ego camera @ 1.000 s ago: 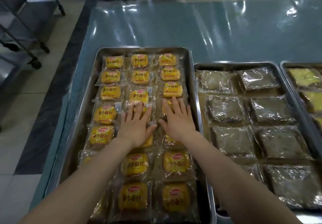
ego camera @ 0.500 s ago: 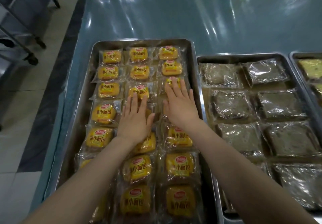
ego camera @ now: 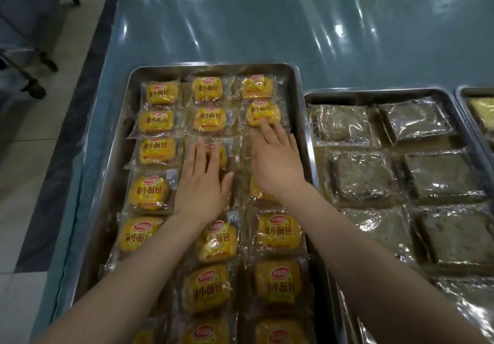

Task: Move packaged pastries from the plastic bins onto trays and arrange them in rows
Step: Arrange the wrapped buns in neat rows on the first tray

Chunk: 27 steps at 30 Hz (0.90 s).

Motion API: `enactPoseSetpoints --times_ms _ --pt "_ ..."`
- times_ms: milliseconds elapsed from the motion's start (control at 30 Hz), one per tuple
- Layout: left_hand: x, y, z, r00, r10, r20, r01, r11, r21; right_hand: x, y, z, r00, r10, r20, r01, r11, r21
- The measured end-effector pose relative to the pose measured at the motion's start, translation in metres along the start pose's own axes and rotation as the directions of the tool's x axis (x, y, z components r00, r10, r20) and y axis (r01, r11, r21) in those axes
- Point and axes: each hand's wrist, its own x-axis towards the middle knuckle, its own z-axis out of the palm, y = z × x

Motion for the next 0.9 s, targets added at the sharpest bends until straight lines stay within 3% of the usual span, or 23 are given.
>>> enactPoseSetpoints --times_ms 233,400,567,733,900 --pt "0.056 -0.004 -0.011 1.000 0.007 -0.012 -0.007 1.000 0.004 0.060 0.013 -0.004 0.995 -0.058 0.076 0.056 0.998 0.025" --pt "0.093 -0.009 -0.009 0.996 0.004 0.086 -0.009 0.998 0.064 0.068 0.020 0.002 0.981 -0.041 0.192 0.044 0.999 -0.010" --pt "0.098 -0.011 -0.004 0.997 0.027 0.070 -0.032 0.997 0.065 0.055 0.014 0.004 0.993 0.012 0.120 -0.005 0.998 -0.060" --pt "0.103 -0.014 -0.008 0.999 0.047 -0.004 -0.047 0.999 0.019 0.076 0.008 -0.005 0.988 0.031 -0.152 -0.029 0.999 0.016" --pt "0.140 -0.017 -0.016 0.997 0.035 -0.073 -0.035 0.999 0.000 0.133 0.010 -0.007 0.987 -0.075 -0.139 0.073 0.997 -0.019"
